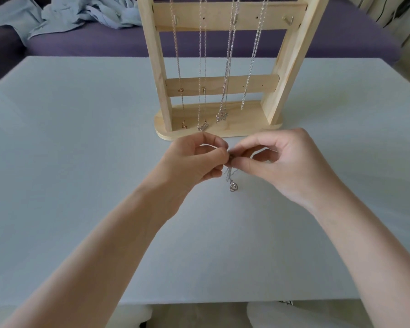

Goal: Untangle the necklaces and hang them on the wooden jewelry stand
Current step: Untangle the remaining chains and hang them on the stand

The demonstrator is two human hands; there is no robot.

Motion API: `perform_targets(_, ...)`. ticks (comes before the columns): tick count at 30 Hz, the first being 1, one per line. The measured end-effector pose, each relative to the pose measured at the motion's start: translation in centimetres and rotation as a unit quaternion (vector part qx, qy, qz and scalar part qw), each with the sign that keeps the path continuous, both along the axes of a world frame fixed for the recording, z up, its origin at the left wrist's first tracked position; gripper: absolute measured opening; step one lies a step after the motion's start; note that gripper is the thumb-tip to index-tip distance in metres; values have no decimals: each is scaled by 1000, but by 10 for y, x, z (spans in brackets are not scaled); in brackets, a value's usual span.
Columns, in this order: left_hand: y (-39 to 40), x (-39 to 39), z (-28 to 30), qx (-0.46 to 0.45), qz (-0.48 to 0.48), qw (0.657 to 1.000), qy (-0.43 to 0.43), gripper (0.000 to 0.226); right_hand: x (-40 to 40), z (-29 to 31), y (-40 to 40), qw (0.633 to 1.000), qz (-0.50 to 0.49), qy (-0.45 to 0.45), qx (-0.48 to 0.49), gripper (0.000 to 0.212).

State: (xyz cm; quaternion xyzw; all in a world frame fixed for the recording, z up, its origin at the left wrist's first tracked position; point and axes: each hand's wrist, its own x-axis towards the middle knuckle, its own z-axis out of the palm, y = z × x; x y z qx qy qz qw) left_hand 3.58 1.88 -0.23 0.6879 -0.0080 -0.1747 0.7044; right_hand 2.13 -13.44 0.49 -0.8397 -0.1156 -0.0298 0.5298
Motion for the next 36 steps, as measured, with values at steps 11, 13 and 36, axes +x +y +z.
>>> perform_targets(11, 1, 2, 1, 73, -32, 997, -18, 20, -1, -5, -2, 996, 4, 23, -83, 22)
perform_targets(13, 0, 2, 1, 73, -41, 996, -13, 21, -2, -5, 0, 997, 5, 20, -70, 23)
perform_targets(36, 0, -2, -1, 115, -3, 992, -59, 27, 1, 4, -8, 916, -72, 179, 353, 15)
